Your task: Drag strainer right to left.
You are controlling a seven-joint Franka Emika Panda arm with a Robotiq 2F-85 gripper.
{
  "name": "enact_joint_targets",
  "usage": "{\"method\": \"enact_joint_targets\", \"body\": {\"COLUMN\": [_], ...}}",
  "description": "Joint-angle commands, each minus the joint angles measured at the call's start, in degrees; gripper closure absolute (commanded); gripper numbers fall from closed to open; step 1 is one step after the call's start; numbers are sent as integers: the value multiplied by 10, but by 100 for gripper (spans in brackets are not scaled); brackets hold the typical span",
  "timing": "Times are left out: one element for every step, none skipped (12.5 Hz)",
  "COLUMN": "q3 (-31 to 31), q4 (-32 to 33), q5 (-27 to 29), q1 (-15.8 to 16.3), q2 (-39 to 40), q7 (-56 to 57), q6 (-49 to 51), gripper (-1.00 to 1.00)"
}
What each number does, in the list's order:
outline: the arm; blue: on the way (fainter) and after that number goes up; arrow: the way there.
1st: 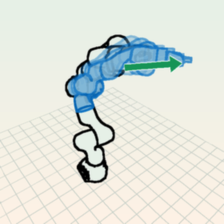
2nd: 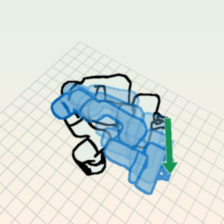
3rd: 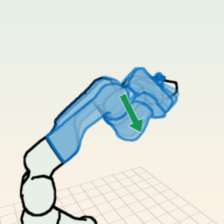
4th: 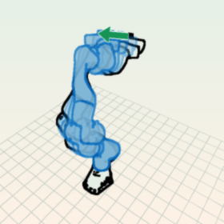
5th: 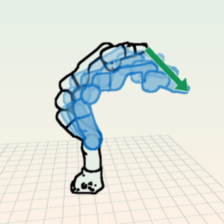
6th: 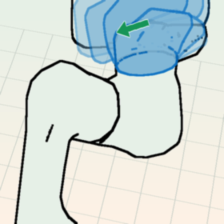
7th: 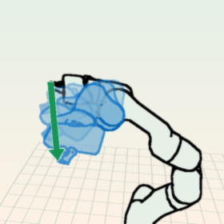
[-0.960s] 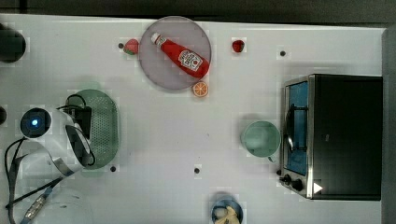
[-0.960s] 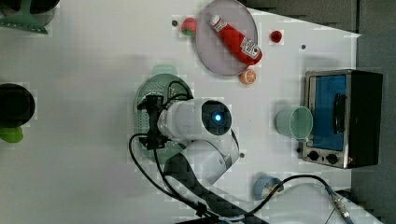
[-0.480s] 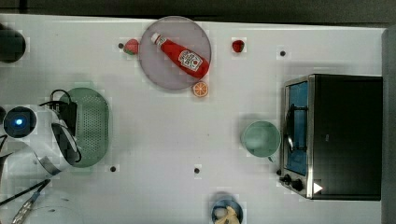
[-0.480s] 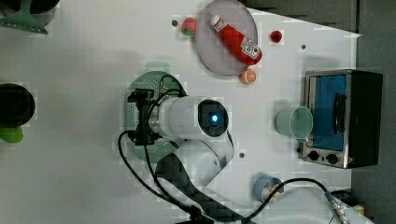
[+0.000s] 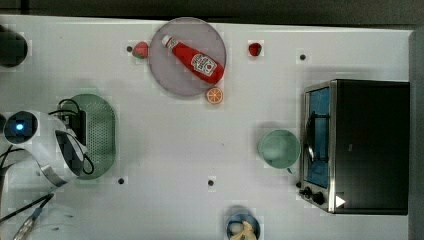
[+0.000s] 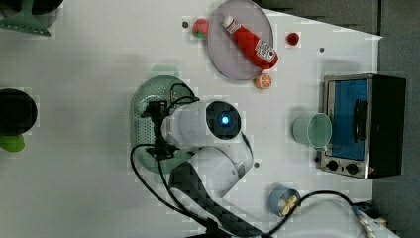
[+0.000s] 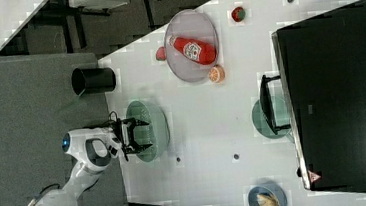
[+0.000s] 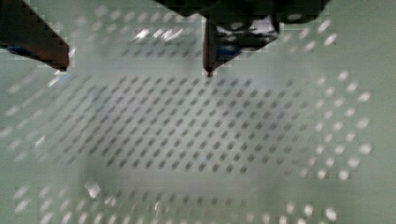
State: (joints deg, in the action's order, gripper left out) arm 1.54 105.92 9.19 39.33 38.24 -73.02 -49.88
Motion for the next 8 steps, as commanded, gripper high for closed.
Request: {"method": "enact_joint_targets", "body": {"q3": [-54, -78, -106, -135, -166, -200, -235, -270], "q4": [-9, -9, -8, -9, -9, -11, -14, -14], "q5": [13, 12, 11, 5, -3, -14, -26, -41], "q1": [-5, -5, -7, -10, -13, -16, -20, -23], "q2": [-105, -139, -174, -210, -246, -283, -318, -351], "q7": [120, 160, 203, 261, 324, 387, 441, 484], "q6": [81, 110, 146, 185, 221, 255, 280, 303], "gripper": [-100, -100, -100, -100, -100, -100, -100, -100]}}
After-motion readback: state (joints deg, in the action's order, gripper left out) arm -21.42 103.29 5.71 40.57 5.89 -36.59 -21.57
